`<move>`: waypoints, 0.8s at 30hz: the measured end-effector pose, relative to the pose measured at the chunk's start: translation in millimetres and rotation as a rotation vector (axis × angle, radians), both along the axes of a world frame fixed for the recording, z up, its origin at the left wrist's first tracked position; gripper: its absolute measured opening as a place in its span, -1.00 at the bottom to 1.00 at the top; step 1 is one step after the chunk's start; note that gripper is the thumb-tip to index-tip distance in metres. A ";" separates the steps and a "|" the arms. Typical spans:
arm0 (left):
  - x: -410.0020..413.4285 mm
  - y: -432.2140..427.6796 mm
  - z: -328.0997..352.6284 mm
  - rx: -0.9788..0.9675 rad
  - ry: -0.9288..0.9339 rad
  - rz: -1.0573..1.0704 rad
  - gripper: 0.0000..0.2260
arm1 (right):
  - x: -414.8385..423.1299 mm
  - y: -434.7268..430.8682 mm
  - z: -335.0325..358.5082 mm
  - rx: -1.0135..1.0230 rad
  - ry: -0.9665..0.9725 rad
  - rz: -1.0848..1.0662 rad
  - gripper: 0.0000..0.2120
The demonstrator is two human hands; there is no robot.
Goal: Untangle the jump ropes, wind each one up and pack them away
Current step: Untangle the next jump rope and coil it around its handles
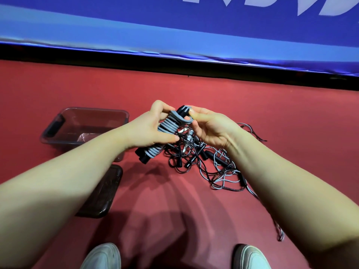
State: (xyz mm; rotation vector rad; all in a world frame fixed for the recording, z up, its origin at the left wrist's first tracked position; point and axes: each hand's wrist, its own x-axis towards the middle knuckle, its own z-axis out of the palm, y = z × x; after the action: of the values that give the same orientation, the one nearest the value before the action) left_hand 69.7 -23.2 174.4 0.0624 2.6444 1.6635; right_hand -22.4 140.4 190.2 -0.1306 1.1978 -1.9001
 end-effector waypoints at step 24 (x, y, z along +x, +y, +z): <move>-9.3 26.0 1.3 0.665 0.105 0.325 -0.66 | -11.5 6.6 -19.5 0.118 0.360 -0.080 -0.83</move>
State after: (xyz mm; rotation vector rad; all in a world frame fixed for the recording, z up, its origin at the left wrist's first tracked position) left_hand 60.4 2.9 175.7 -0.2934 2.1164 2.6386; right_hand -33.9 147.0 170.7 -0.3783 1.5721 -1.9213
